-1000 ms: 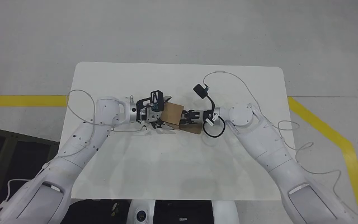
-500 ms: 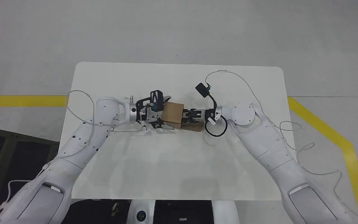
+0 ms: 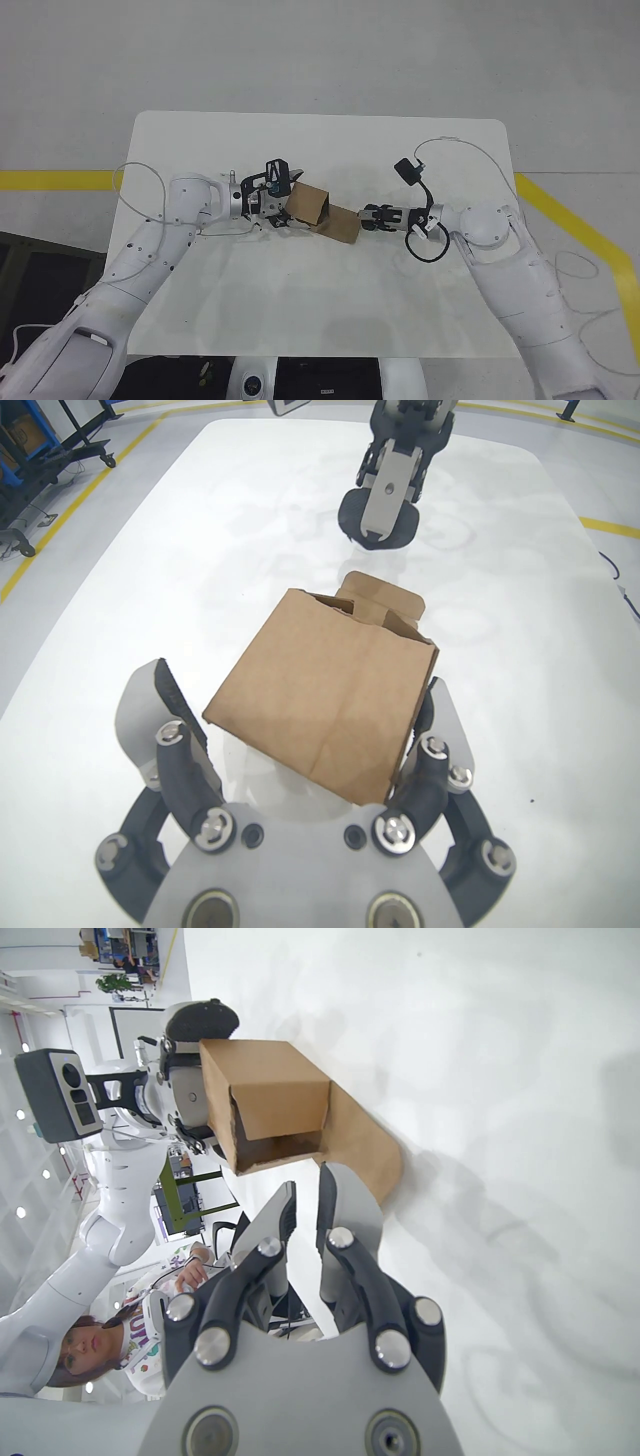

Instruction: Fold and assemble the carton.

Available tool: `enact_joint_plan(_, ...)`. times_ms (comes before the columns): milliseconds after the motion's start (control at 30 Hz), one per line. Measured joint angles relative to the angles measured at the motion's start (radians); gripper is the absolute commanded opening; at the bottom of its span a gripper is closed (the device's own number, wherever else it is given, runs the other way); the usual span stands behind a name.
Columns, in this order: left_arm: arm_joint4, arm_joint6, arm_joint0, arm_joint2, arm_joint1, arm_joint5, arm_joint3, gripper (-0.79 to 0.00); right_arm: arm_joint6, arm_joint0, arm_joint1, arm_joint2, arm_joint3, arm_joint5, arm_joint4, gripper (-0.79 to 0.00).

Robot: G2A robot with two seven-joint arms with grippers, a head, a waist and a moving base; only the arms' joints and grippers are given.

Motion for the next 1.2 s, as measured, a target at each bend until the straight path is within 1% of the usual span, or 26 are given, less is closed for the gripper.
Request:
enact_joint_plan(100,0.0,-0.003,0.004,-0.003,0.0,0.003,-0.004,0.0,0.011,-0.049,0.01,0.03,-0.03,0.023,-0.003,-0.619)
enact_joint_plan(200,-0.001,-0.006,0.006,-0.004,0.0,0.003,-0.011,0.0,0.008,-0.06,0.011,0.023,-0.015,0.017,0.009,-0.603)
enact_joint_plan(367,0.0,-0.009,0.012,-0.01,0.001,0.004,-0.02,0.0,0.001,-0.015,0.002,-0.028,0.049,0.013,0.015,-0.57)
enact_joint_plan(767,-0.001,-0.014,0.026,-0.027,0.004,0.005,-0.03,0.0,0.003,0.108,-0.027,-0.148,0.171,0.016,0.038,-0.563)
enact_joint_plan(900,0.001,-0.014,0.029,-0.033,0.006,0.005,-0.032,0.0,0.0,0.131,-0.035,-0.174,0.194,0.015,0.051,-0.563)
enact_joint_plan(1000,0.003,-0.014,0.031,-0.036,0.007,0.004,-0.035,0.0,0.004,0.139,-0.04,-0.182,0.21,-0.01,0.082,-0.56)
enact_joint_plan(1200,0.007,-0.016,0.035,-0.041,0.008,0.005,-0.041,0.0,0.008,0.131,-0.04,-0.174,0.196,-0.047,0.134,-0.557)
